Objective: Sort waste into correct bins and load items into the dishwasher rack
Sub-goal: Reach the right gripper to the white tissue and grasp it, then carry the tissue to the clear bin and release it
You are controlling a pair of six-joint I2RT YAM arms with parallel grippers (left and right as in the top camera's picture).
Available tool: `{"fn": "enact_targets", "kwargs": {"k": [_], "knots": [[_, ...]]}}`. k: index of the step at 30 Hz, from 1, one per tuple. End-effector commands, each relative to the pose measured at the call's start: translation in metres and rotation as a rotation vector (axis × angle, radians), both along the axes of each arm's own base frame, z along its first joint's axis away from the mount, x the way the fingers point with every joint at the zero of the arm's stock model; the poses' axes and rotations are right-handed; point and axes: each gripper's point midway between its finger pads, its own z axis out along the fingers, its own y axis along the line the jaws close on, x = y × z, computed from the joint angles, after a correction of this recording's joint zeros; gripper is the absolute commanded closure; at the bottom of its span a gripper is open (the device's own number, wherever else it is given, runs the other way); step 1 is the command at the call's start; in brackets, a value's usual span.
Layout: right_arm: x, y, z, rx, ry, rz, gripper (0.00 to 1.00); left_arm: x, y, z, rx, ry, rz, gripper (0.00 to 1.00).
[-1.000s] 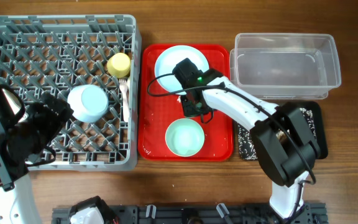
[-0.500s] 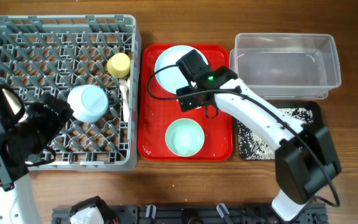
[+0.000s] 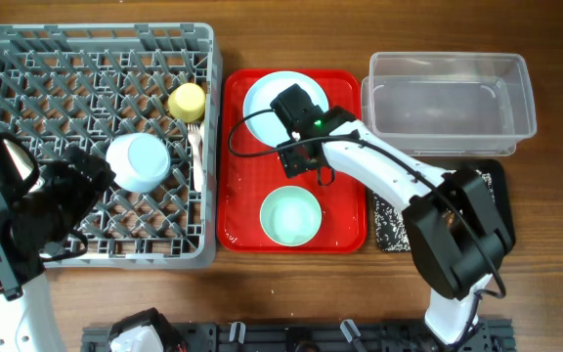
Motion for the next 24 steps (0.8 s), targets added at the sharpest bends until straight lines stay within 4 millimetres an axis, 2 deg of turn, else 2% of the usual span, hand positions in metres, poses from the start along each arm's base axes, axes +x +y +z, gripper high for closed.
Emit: {"fn": "enact_targets", "kwargs": {"k": [1, 3, 4, 6, 8, 10, 14, 16, 20, 24], "knots": [[-0.009, 0.008, -0.013, 0.018, 0.055, 0.075, 0.26, 0.000, 0.002, -0.001, 0.006, 0.006, 0.003, 0.00], [-0.025, 0.026, -0.013, 0.111, 0.129, 0.189, 0.26, 0.001, 0.002, -0.001, 0.005, 0.007, 0.003, 0.00], [-0.039, 0.035, -0.012, 0.165, 0.187, 0.268, 0.30, 0.001, 0.002, -0.002, 0.005, 0.009, 0.003, 0.00], [-0.051, 0.031, -0.013, 0.157, 0.240, 0.271, 0.36, 0.001, 0.002, -0.002, 0.005, 0.009, 0.003, 0.00], [-0.058, 0.022, -0.015, 0.122, 0.268, 0.262, 0.37, 0.001, 0.002, -0.001, 0.005, 0.009, 0.003, 0.00], [-0.052, 0.019, -0.016, 0.100, 0.243, 0.254, 0.37, 0.001, 0.002, -0.002, 0.004, 0.010, 0.003, 0.00], [-0.036, 0.030, -0.013, 0.138, 0.174, 0.230, 0.36, 0.001, 0.002, -0.002, 0.004, 0.011, 0.003, 0.00], [-0.027, 0.022, -0.014, 0.092, 0.137, 0.196, 0.35, 0.001, 0.002, -0.002, 0.003, 0.012, 0.003, 0.00], [-0.025, 0.021, -0.014, 0.080, 0.124, 0.199, 0.34, 0.001, 0.002, -0.002, 0.003, 0.012, 0.003, 0.00], [-0.013, 0.030, -0.015, 0.118, 0.062, 0.200, 0.30, 0.001, 0.002, -0.002, 0.003, 0.012, 0.003, 0.00]]}}
